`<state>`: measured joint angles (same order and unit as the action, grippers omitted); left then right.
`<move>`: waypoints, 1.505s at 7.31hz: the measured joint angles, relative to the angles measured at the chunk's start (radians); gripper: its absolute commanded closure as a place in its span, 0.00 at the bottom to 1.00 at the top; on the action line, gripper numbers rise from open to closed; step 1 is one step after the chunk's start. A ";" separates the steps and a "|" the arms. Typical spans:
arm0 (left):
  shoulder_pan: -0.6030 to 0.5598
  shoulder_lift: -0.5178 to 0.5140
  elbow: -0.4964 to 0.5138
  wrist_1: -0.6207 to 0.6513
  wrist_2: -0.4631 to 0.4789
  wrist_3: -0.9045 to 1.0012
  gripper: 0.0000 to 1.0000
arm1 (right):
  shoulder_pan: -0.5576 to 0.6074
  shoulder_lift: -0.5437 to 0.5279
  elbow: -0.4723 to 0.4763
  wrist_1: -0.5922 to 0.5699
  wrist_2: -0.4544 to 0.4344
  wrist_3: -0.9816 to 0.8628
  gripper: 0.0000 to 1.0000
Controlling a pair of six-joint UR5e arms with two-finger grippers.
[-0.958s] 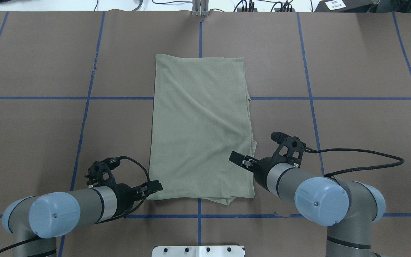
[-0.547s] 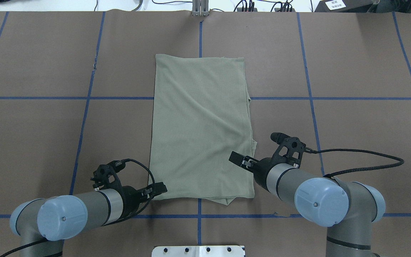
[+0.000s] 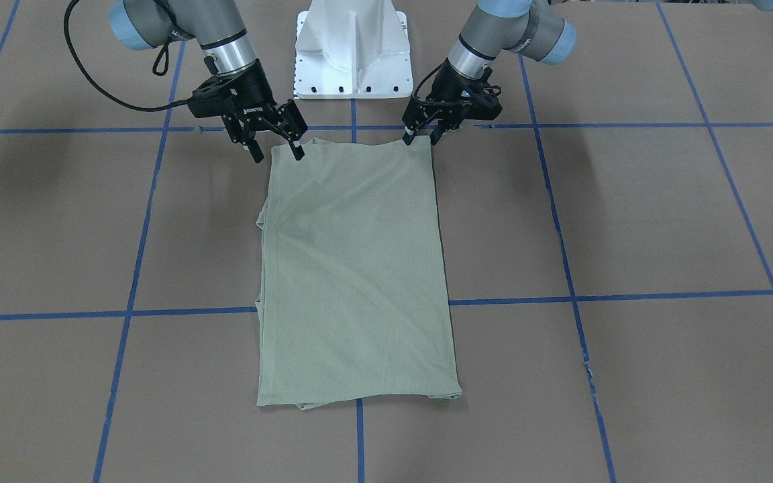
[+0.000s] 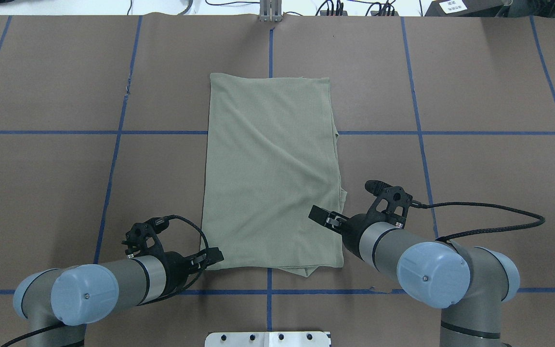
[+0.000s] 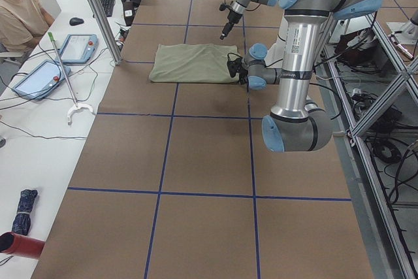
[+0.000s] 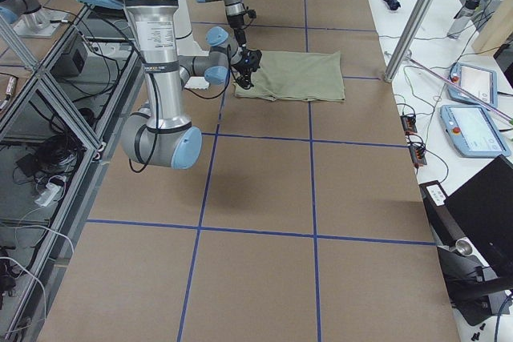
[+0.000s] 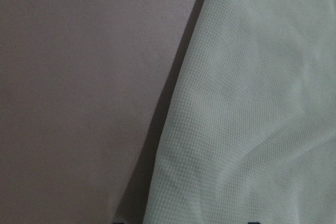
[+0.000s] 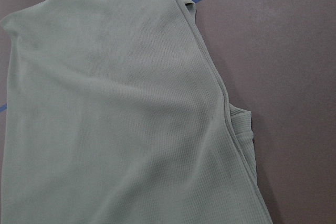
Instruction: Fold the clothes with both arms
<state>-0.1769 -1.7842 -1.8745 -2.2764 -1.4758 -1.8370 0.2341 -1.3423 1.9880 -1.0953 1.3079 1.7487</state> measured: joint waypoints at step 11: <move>0.004 -0.008 -0.001 -0.002 0.024 -0.001 1.00 | -0.156 0.129 -0.027 -0.339 -0.092 0.320 0.05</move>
<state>-0.1733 -1.7919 -1.8753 -2.2780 -1.4513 -1.8377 0.0778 -1.2130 1.9611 -1.4347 1.2154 2.0684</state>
